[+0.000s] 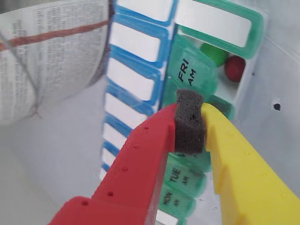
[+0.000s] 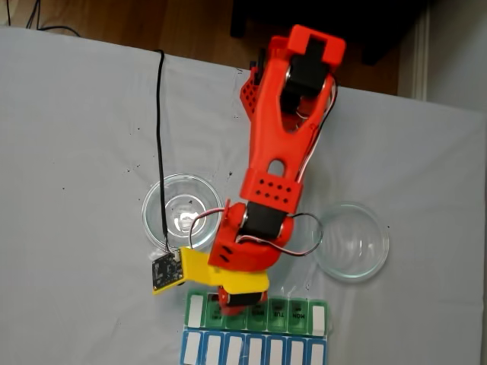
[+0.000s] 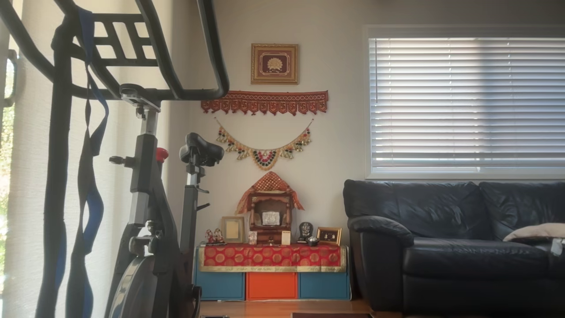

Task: Sort medicines into box.

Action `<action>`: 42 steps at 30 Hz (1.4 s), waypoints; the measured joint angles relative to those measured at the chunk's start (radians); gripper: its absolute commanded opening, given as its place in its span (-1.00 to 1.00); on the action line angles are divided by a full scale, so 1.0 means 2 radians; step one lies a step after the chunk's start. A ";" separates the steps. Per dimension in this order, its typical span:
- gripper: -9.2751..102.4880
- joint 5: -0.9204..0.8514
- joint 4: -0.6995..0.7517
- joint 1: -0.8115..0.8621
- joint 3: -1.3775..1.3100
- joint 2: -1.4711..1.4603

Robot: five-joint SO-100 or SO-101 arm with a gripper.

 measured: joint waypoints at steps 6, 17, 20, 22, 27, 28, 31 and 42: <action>-0.82 0.015 -0.019 0.001 0.013 0.025; -0.82 0.018 -0.046 0.002 0.020 0.036; -0.82 0.012 -0.057 0.002 0.027 0.036; -0.82 0.006 -0.064 0.005 0.028 0.031; -0.82 -0.006 -0.075 0.012 0.028 0.014; -0.82 -0.008 -0.076 0.012 0.028 0.011; -0.82 -0.016 -0.080 0.012 0.030 0.001; -0.82 -0.027 -0.081 0.012 0.038 -0.005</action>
